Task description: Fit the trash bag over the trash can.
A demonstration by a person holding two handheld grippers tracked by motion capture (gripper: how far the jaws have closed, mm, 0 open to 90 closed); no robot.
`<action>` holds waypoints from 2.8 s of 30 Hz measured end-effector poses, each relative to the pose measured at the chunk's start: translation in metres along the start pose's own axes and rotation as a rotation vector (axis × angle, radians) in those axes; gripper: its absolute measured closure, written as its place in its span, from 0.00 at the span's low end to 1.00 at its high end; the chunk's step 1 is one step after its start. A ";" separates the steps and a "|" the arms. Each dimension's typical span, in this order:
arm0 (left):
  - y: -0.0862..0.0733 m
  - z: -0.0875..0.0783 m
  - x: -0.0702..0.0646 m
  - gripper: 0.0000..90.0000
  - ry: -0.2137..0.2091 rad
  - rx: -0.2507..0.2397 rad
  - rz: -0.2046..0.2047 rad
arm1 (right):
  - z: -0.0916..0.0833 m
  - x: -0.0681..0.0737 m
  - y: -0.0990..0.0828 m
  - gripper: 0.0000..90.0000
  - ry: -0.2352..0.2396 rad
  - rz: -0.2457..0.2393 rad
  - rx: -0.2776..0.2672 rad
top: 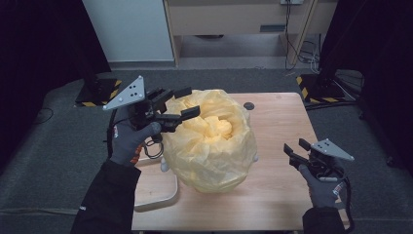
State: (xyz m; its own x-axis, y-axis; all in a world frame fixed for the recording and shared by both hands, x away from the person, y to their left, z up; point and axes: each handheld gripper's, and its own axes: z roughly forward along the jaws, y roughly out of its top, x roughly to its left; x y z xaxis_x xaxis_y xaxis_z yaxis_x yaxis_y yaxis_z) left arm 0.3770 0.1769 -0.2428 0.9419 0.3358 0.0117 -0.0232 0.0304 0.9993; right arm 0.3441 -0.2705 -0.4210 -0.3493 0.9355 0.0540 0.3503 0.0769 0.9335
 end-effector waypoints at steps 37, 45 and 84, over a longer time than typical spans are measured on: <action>0.008 0.068 -0.010 0.33 -0.067 0.105 0.026 | -0.001 -0.003 -0.001 0.43 -0.006 0.001 -0.001; -0.010 0.076 -0.001 0.33 -0.042 0.204 0.013 | 0.000 -0.003 -0.001 0.43 -0.007 -0.003 0.001; -0.064 0.130 -0.013 0.31 -0.155 0.887 0.124 | 0.002 -0.004 -0.004 0.42 -0.006 0.000 0.015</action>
State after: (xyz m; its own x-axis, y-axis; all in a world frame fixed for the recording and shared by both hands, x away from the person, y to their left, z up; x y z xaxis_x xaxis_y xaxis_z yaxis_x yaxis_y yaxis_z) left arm 0.4101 0.0484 -0.3021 0.9858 0.1560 0.0619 0.0786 -0.7549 0.6511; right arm 0.3458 -0.2742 -0.4261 -0.3439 0.9376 0.0517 0.3630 0.0820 0.9282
